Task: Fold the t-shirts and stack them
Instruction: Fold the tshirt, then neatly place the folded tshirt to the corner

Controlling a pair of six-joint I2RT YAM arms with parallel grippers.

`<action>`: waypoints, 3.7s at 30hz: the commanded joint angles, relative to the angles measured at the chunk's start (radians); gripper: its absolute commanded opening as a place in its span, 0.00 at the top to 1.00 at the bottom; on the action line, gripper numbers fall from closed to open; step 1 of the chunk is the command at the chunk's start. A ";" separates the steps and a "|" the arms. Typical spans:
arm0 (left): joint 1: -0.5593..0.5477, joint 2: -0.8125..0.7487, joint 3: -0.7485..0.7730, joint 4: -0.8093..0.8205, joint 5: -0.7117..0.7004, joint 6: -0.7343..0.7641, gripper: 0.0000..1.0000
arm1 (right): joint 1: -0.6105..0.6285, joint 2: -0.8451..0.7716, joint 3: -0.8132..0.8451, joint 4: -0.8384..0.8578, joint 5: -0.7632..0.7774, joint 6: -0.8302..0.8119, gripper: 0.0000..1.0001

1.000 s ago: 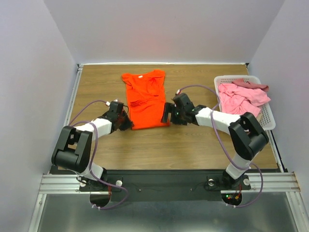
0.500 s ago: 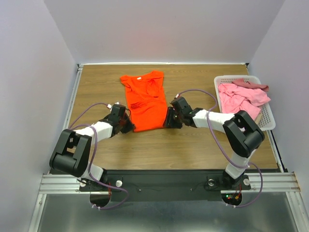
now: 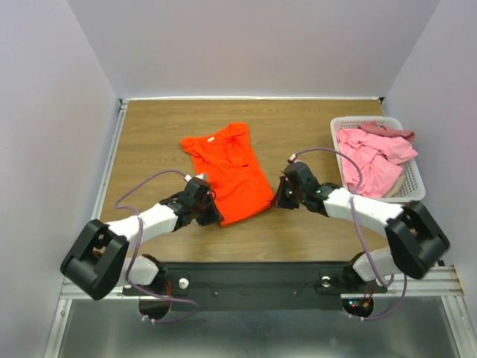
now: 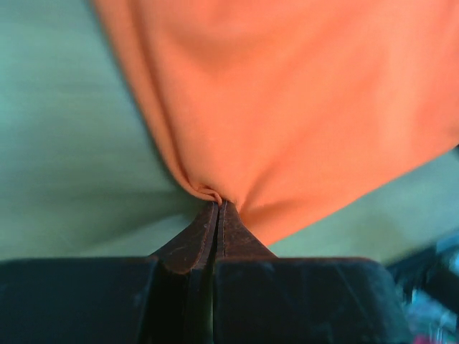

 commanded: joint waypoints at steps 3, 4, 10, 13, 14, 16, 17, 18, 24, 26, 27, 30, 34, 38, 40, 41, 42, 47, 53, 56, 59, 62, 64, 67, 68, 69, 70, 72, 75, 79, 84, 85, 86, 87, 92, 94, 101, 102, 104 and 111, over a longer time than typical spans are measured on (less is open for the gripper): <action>-0.066 -0.196 0.020 -0.173 0.034 -0.051 1.00 | 0.000 -0.278 -0.038 -0.108 0.004 -0.025 1.00; -0.074 -0.257 0.029 -0.192 0.034 -0.054 1.00 | 0.000 -0.300 -0.036 -0.117 0.013 -0.024 1.00; -0.075 -0.341 0.143 -0.270 -0.035 -0.047 1.00 | 0.000 -0.317 0.086 -0.123 0.016 -0.062 0.99; -0.074 -0.277 0.219 -0.313 -0.096 -0.031 1.00 | 0.000 -0.248 0.199 -0.123 0.057 -0.096 1.00; -0.069 -0.258 0.254 -0.317 -0.116 -0.025 1.00 | 0.000 -0.224 0.227 -0.123 0.067 -0.105 1.00; -0.054 -0.205 0.288 -0.321 -0.121 -0.018 1.00 | 0.000 -0.181 0.288 -0.125 0.091 -0.130 1.00; -0.039 -0.191 0.316 -0.318 -0.121 -0.011 1.00 | -0.001 -0.133 0.345 -0.125 0.115 -0.136 1.00; -0.028 -0.165 0.330 -0.316 -0.119 -0.001 1.00 | -0.001 -0.110 0.380 -0.125 0.125 -0.151 0.99; 0.070 -0.123 0.405 -0.324 -0.095 0.057 1.00 | -0.015 0.065 0.588 -0.128 0.137 -0.199 1.00; 0.132 -0.117 0.408 -0.319 -0.079 0.071 1.00 | -0.023 0.099 0.629 -0.128 0.146 -0.205 1.00; 0.152 -0.114 0.407 -0.313 -0.058 0.079 1.00 | -0.029 0.126 0.646 -0.128 0.148 -0.214 1.00; 0.219 -0.074 0.419 -0.299 -0.032 0.108 1.00 | -0.043 0.195 0.724 -0.128 0.145 -0.235 1.00; 0.265 -0.008 0.462 -0.285 -0.023 0.136 1.00 | -0.056 0.261 0.804 -0.129 0.134 -0.252 0.99; 0.320 0.073 0.526 -0.281 -0.003 0.162 1.00 | -0.084 0.371 0.896 -0.128 0.111 -0.263 1.00; 0.340 0.118 0.543 -0.268 -0.006 0.171 1.00 | -0.099 0.411 0.931 -0.129 0.103 -0.265 1.00; 0.348 0.136 0.564 -0.268 -0.006 0.171 1.00 | -0.104 0.450 0.945 -0.129 0.093 -0.268 1.00; 0.369 0.156 0.578 -0.270 0.002 0.176 1.00 | -0.115 0.470 0.977 -0.129 0.088 -0.269 0.99; 0.402 0.297 0.658 -0.250 0.017 0.196 1.00 | -0.147 0.586 1.057 -0.129 0.042 -0.262 1.00; 0.422 0.480 0.802 -0.250 0.054 0.226 0.88 | -0.187 0.729 1.152 -0.129 0.010 -0.243 0.99; 0.431 0.541 0.874 -0.262 0.056 0.232 0.42 | -0.204 0.786 1.197 -0.131 -0.007 -0.249 0.79; 0.437 0.540 0.888 -0.268 0.056 0.234 0.09 | -0.210 0.795 1.211 -0.140 -0.042 -0.283 0.38; 0.437 0.488 0.856 -0.258 0.048 0.239 0.02 | -0.211 0.752 1.191 -0.155 -0.018 -0.305 0.00; 0.436 0.440 0.820 -0.235 0.043 0.239 0.02 | -0.211 0.716 1.131 -0.155 -0.021 -0.314 0.00; 0.431 0.399 0.737 -0.206 0.048 0.251 0.01 | -0.211 0.625 1.004 -0.155 -0.036 -0.314 0.00; 0.428 0.392 0.694 -0.195 0.053 0.257 0.01 | -0.211 0.593 0.967 -0.155 -0.039 -0.315 0.00; 0.423 0.386 0.677 -0.184 0.066 0.265 0.01 | -0.211 0.565 0.930 -0.154 -0.041 -0.315 0.00; 0.419 0.379 0.661 -0.161 0.076 0.283 0.01 | -0.211 0.501 0.839 -0.154 -0.042 -0.315 0.00; 0.408 0.377 0.631 -0.141 0.088 0.295 0.01 | -0.211 0.443 0.748 -0.154 -0.047 -0.314 0.00; 0.405 0.408 0.634 -0.124 0.067 0.305 0.02 | -0.210 0.321 0.599 -0.152 -0.044 -0.300 0.00; 0.403 0.481 0.667 -0.106 0.080 0.309 0.01 | -0.211 0.186 0.450 -0.152 -0.024 -0.269 0.00; 0.400 0.569 0.730 -0.101 0.015 0.309 0.20 | -0.211 0.038 0.300 -0.154 -0.018 -0.254 0.00; 0.400 0.598 0.747 -0.112 -0.005 0.312 0.28 | -0.211 0.022 0.284 -0.154 0.008 -0.252 0.00; 0.400 0.613 0.767 -0.123 -0.022 0.320 0.30 | -0.211 0.007 0.267 -0.154 0.022 -0.251 0.00; 0.400 0.644 0.802 -0.141 -0.032 0.329 0.35 | -0.211 -0.021 0.244 -0.154 0.031 -0.255 0.00; 0.400 0.708 0.876 -0.146 -0.045 0.375 0.61 | -0.211 -0.062 0.198 -0.155 0.085 -0.271 0.00; 0.403 0.757 0.951 -0.201 -0.105 0.404 0.91 | -0.211 -0.070 0.184 -0.155 0.113 -0.277 0.00; 0.475 0.811 1.132 -0.252 -0.162 0.606 1.00 | -0.211 -0.111 0.134 -0.155 0.175 -0.283 0.00; 0.488 0.816 1.172 -0.250 -0.153 0.675 1.00 | -0.211 -0.117 0.123 -0.155 0.185 -0.283 0.00; 0.517 0.862 1.244 -0.302 -0.180 0.725 1.00 | -0.211 -0.118 0.115 -0.155 0.194 -0.282 0.00; 0.561 1.056 1.604 -0.405 -0.369 0.901 1.00 | -0.211 -0.102 0.100 -0.155 0.266 -0.288 0.00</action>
